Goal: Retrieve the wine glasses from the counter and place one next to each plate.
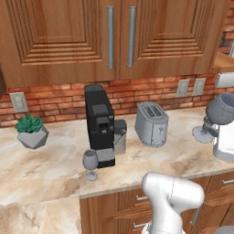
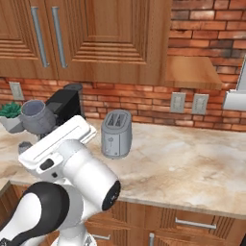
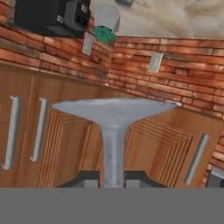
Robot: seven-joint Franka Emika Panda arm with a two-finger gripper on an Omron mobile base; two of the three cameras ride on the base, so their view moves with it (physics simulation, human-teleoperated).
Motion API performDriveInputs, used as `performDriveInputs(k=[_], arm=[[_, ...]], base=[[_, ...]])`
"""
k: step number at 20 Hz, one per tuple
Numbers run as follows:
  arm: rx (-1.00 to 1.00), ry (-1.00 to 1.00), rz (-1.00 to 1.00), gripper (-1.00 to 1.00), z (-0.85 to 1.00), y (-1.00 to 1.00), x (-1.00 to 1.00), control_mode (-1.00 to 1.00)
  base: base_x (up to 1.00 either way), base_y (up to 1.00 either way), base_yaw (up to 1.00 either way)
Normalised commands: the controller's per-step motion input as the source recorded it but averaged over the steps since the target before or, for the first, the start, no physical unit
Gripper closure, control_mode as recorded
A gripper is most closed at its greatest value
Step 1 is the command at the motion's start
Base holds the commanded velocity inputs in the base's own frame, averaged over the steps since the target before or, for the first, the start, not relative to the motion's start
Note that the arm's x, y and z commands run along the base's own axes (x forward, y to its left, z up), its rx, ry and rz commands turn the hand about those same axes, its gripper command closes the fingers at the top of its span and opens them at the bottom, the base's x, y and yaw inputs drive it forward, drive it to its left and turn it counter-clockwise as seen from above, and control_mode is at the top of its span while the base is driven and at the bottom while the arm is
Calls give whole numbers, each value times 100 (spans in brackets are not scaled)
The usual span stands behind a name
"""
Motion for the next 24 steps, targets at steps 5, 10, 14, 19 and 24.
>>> performDriveInputs(k=[5, 10, 14, 19, 24], arm=[[0, 0, 0, 100, 0, 0, 0, 100], [0, 0, 0, 100, 0, 0, 0, 100], [0, 0, 0, 100, 0, 0, 0, 100], [0, 0, 0, 100, 0, 0, 0, 100], [0, 0, 0, 100, 0, 0, 0, 100]], base=[[-45, -61, -59], [0, 0, -100], [0, 0, -100], [0, 0, -100], [0, 1, -99]])
